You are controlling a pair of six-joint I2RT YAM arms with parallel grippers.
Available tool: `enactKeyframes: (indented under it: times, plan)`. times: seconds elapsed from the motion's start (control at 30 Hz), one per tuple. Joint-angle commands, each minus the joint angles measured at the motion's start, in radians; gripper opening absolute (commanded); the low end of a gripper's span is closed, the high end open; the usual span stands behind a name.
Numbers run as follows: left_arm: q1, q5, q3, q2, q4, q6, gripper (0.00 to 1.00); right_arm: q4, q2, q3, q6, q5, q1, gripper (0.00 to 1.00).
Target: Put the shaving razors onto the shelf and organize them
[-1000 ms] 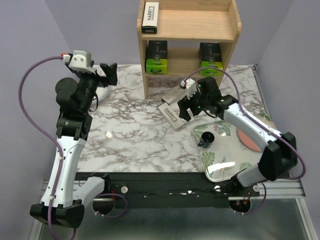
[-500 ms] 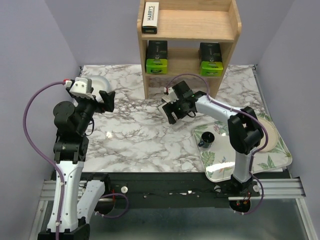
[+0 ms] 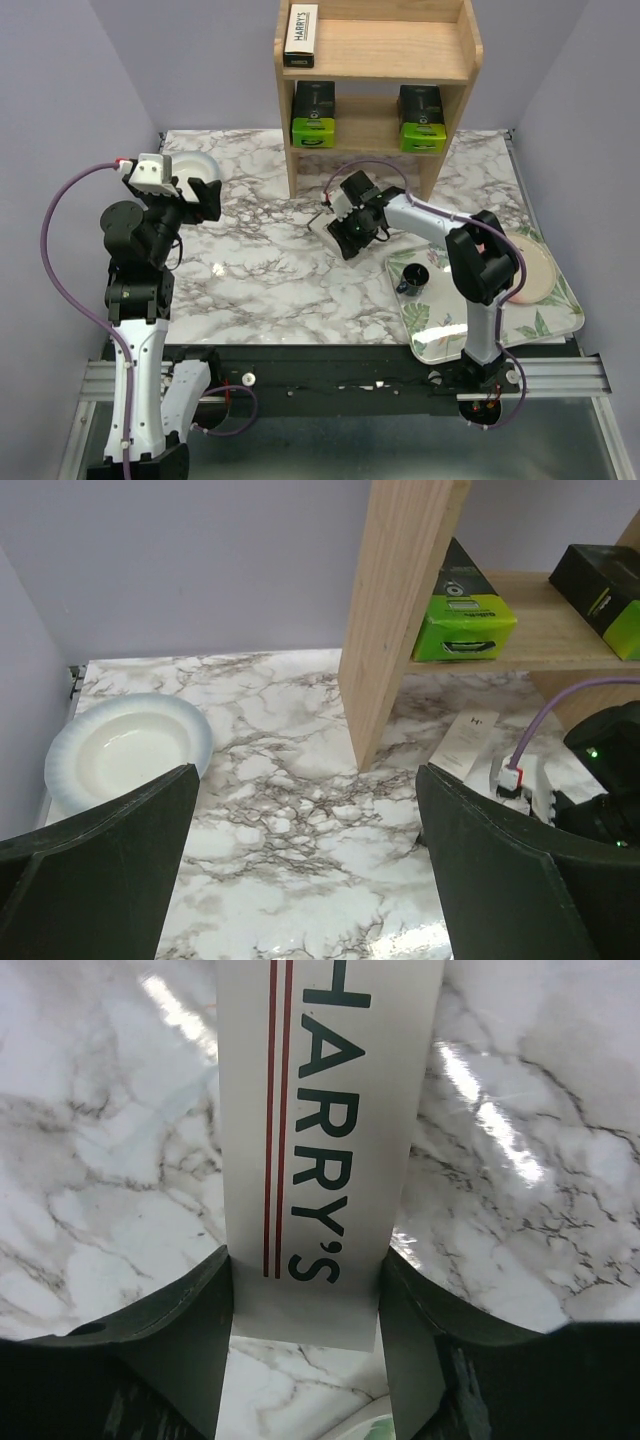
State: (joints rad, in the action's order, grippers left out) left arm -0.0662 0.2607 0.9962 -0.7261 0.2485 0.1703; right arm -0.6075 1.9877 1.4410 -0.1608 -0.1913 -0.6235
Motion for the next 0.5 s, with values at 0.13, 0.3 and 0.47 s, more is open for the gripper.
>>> enactKeyframes:
  times: [0.13, 0.3, 0.47]
  plan:
    - [-0.010, 0.057, -0.030, 0.021, -0.058, 0.046, 0.99, -0.314, -0.092, -0.050, -0.632, -0.086, -0.191, 0.40]
    - [-0.009, 0.090, -0.036, 0.019, -0.084, 0.075, 0.99, -0.239, -0.226, -0.175, -0.836, -0.004, -0.202, 0.44]
    - [-0.007, 0.153, -0.056, 0.014, -0.097, 0.104, 0.99, -0.001, -0.288, -0.245, -0.975, 0.156, -0.200, 0.70]
